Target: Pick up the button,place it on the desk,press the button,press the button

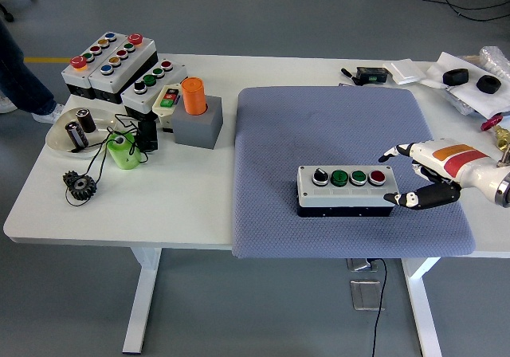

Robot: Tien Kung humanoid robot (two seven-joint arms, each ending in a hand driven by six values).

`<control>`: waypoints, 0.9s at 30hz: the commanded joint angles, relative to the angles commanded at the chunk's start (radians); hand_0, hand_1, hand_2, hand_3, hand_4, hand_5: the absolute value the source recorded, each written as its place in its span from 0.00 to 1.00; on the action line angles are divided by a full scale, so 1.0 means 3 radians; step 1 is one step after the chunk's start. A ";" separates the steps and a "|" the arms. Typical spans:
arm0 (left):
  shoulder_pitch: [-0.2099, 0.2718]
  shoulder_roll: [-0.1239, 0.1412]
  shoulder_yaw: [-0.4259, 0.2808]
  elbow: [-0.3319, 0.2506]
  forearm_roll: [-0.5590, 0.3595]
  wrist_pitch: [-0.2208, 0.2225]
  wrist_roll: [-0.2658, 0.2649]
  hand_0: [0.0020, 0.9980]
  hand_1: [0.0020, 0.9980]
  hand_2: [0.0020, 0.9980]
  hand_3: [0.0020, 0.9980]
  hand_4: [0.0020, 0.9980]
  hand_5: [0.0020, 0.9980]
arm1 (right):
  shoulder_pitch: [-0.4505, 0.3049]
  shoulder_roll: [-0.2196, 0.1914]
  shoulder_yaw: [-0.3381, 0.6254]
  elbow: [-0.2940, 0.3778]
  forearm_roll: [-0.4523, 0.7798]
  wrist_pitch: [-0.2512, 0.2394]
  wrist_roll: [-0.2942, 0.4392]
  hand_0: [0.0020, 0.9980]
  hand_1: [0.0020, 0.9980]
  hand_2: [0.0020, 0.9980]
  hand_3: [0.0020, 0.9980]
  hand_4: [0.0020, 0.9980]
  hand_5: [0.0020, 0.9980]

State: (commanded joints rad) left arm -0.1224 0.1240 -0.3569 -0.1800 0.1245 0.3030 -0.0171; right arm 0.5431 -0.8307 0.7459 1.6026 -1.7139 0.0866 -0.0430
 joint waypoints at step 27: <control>-0.0005 0.0002 0.0105 0.0000 -0.0106 -0.0007 -0.0019 0.66 0.71 0.71 0.50 0.33 1.00 | 0.0111 0.0082 -0.0360 -0.0177 -0.0063 0.0057 -0.0098 0.06 0.00 0.04 0.77 0.74 0.62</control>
State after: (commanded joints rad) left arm -0.1240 0.1246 -0.3255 -0.1800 0.0928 0.3010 -0.0228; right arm 0.5763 -0.8061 0.6378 1.5495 -1.7328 0.1035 -0.0725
